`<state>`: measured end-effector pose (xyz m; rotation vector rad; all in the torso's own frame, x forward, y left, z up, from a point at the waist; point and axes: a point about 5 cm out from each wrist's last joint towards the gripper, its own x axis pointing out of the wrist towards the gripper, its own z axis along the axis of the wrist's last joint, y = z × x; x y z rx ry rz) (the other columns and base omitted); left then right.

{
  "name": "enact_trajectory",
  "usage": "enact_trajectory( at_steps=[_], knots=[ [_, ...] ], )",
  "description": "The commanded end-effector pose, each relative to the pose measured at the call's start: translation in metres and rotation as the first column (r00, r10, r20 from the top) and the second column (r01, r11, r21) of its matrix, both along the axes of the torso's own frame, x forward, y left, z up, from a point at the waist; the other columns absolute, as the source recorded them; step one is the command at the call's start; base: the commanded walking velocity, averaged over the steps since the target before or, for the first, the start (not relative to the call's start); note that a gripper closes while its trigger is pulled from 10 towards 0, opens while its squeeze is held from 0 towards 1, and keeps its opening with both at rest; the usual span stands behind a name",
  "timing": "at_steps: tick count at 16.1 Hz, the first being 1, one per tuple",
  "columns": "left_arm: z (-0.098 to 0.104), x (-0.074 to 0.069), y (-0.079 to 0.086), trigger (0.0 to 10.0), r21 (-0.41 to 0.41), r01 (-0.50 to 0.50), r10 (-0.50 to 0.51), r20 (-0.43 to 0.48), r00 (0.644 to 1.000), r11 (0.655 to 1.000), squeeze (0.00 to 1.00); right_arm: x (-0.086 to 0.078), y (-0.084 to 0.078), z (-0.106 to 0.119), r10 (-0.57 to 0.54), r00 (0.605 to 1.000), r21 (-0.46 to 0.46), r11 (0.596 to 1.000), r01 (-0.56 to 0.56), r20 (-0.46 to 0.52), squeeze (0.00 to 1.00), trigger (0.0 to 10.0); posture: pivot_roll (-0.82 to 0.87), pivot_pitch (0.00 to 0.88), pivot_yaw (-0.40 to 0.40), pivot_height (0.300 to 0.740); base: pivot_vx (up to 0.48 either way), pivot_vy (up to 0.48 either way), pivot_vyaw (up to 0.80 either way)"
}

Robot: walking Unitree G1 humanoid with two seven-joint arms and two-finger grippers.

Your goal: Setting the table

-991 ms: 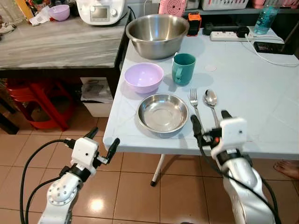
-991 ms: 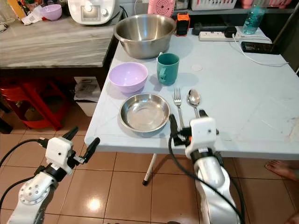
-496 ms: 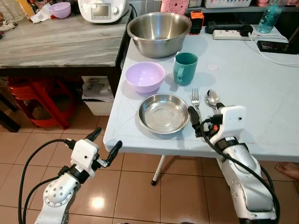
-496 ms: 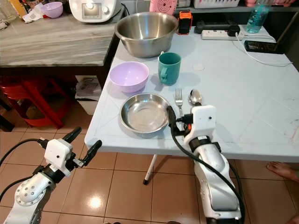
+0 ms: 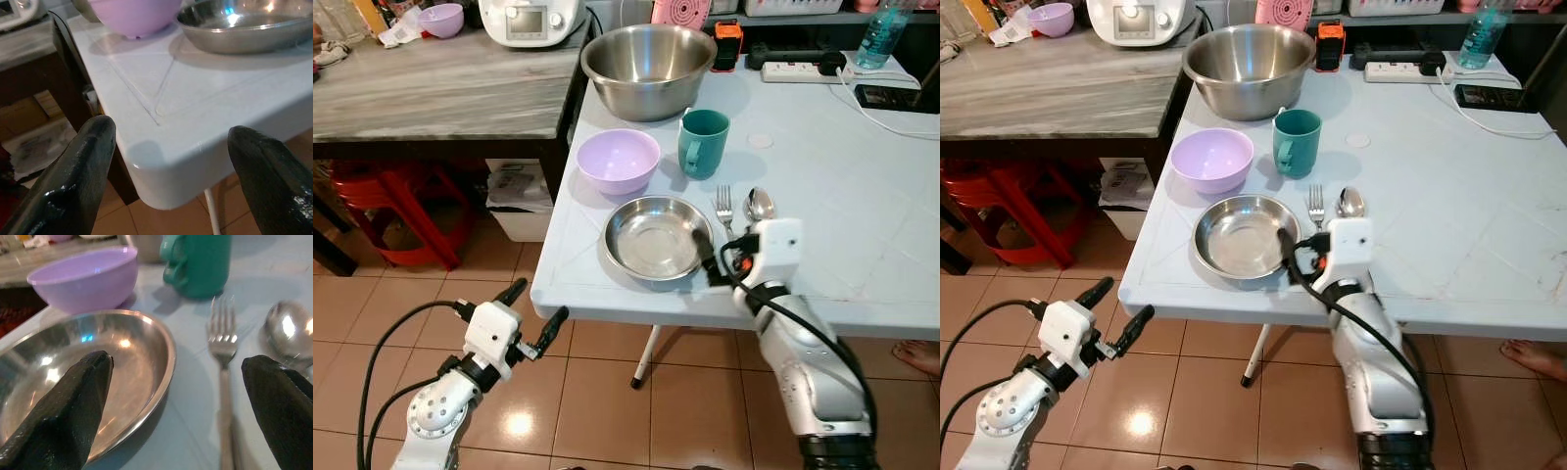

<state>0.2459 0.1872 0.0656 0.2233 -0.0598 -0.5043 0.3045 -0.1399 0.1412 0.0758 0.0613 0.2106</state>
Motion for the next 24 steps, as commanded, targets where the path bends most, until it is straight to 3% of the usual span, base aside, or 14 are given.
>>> enact_trajectory(
  at_steps=[1,8,12,13,16,17,20,24],
  knots=[
    [-0.005,-0.002,0.002,10.0,-0.001,0.016,-0.016,-0.015,1.000,1.000,0.00,0.004,0.000,0.005,-0.004,1.000,0.028,1.000,0.004,-0.002,0.00,10.0,-0.11,0.141,0.079,0.740,0.000,0.000,0.00],
    [-0.017,-0.002,-0.003,10.0,-0.015,0.049,-0.049,-0.012,0.999,0.999,0.00,0.020,-0.002,0.011,-0.011,0.999,0.101,0.995,0.016,-0.042,0.00,10.0,-0.12,0.146,0.082,0.740,0.000,0.000,0.00],
    [-0.008,0.008,0.005,10.0,0.004,0.013,-0.013,0.041,0.999,1.000,0.00,0.023,0.003,0.010,0.018,0.998,0.103,0.995,-0.011,-0.064,0.00,10.0,-0.11,0.149,0.078,0.740,0.000,0.000,0.00],
    [0.003,0.015,0.009,10.0,-0.018,-0.002,0.003,0.069,0.998,1.000,0.00,0.023,0.005,0.008,0.030,0.997,0.102,0.994,-0.023,-0.073,0.00,10.0,-0.11,0.150,0.078,0.740,0.000,0.000,0.00],
    [0.080,0.035,0.006,10.0,-0.083,-0.008,0.030,0.267,0.963,0.997,0.00,0.019,0.006,0.001,0.046,0.994,0.090,0.995,-0.038,-0.096,0.00,10.0,-0.11,0.151,0.075,0.740,0.000,0.000,0.00],
    [0.088,0.037,0.002,10.0,-0.086,0.004,0.021,0.281,0.959,0.996,0.00,0.018,0.006,-0.001,0.049,0.993,0.085,0.996,-0.040,-0.105,0.00,10.0,-0.11,0.150,0.075,0.740,0.000,0.000,0.00],
    [0.102,0.039,-0.019,10.0,-0.089,0.100,-0.076,0.247,0.966,0.991,0.00,0.016,0.002,-0.007,0.033,0.991,0.060,0.998,-0.025,-0.129,0.00,10.0,-0.11,0.153,0.074,0.740,0.000,0.000,0.00],
    [0.082,0.040,-0.025,10.0,0.011,0.149,-0.150,0.115,0.982,0.989,0.00,0.014,-0.001,-0.009,0.019,0.990,0.062,0.998,-0.011,-0.138,0.00,10.0,-0.12,0.157,0.068,0.740,0.000,0.000,0.00]
  ],
)
